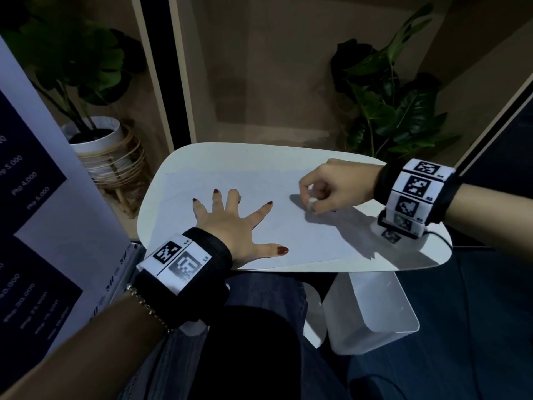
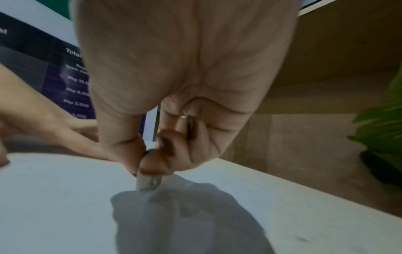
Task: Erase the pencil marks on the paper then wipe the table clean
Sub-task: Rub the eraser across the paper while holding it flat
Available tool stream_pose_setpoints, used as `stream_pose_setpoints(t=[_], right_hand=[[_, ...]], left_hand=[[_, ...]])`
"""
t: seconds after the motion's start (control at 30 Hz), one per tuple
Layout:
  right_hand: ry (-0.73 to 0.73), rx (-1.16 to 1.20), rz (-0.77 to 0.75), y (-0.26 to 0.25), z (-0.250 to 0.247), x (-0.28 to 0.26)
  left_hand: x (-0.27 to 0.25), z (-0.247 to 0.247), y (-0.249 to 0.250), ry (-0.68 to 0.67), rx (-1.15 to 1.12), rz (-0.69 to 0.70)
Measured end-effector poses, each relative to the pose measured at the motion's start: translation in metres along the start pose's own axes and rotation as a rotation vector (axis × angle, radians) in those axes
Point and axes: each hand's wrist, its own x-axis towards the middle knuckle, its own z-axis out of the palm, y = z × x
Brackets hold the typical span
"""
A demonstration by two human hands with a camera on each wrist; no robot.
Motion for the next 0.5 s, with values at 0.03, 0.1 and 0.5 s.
stream_pose_setpoints(t=[0.03, 0.1, 0.5], right_hand=[[0.003, 0.052, -0.032, -0.011, 0.003, 0.002], [-0.025, 0.144, -0.121, -0.033, 0.016, 0.006], [-0.09, 0.158, -0.166, -0.037, 0.029, 0.004]], left_hand=[[0.0, 0.0, 0.0, -0.001, -0.001, -0.002], [0.0, 0.002, 0.0, 0.001, -0.013, -0.006], [0.001, 0.002, 0.0, 0.01, -0.004, -0.008]])
